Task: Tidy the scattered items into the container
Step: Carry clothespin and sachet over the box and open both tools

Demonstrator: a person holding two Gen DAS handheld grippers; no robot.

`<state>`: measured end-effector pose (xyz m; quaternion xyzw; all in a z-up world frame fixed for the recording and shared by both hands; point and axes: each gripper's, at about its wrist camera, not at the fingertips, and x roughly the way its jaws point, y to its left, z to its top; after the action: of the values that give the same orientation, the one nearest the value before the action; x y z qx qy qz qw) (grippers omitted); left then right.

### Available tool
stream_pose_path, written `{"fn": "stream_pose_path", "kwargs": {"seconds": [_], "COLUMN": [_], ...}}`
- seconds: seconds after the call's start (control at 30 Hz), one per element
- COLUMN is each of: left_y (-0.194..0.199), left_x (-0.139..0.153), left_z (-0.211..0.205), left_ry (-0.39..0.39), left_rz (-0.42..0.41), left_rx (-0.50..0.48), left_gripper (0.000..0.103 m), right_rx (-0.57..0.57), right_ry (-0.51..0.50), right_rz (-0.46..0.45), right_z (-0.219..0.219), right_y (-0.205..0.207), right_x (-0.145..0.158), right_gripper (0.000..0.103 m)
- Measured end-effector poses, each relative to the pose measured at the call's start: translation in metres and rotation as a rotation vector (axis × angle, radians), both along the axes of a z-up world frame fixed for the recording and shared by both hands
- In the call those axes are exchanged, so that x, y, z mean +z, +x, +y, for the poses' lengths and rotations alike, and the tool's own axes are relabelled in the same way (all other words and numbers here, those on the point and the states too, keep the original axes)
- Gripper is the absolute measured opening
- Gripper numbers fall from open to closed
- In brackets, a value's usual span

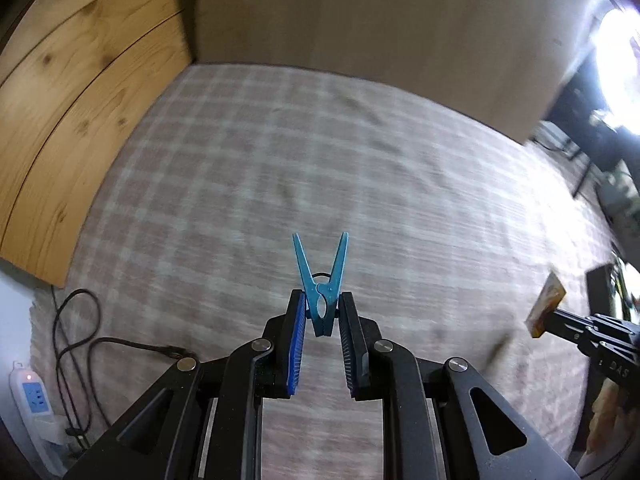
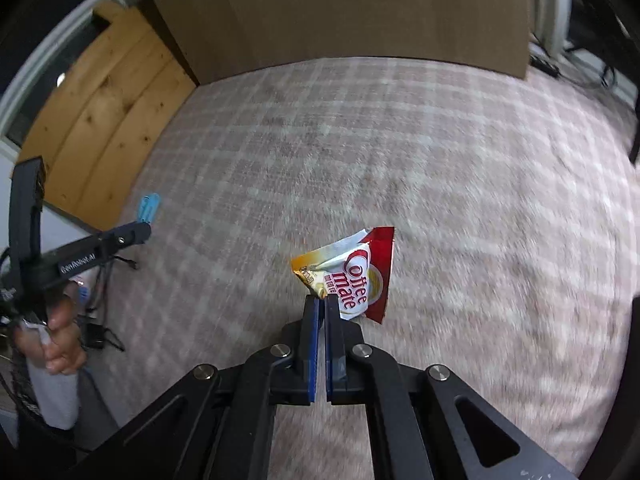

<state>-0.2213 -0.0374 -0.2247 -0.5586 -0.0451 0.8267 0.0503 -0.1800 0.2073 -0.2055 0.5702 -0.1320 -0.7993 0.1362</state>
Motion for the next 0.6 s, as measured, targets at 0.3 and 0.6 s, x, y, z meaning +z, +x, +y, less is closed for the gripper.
{"fn": "stream_pose_path", "kwargs": {"seconds": [0.3,0.6], "left_y": [0.024,0.050], "left_x": [0.038,0.060], "left_z": [0.104,0.257], "left_ry": [0.047,0.099], "left_rz": [0.041,0.076], "left_rx": [-0.208,-0.478], "left_gripper": [0.018,0.018], "right_rx": [-0.191,-0.437], "right_ry": [-0.085,-0.058], "right_rz": [0.070,0.170], "right_z": [0.082,0.200], "right_y": [0.069,0.164], "right_x": [0.035,0.081], "right_gripper": [0.002,0.002]}}
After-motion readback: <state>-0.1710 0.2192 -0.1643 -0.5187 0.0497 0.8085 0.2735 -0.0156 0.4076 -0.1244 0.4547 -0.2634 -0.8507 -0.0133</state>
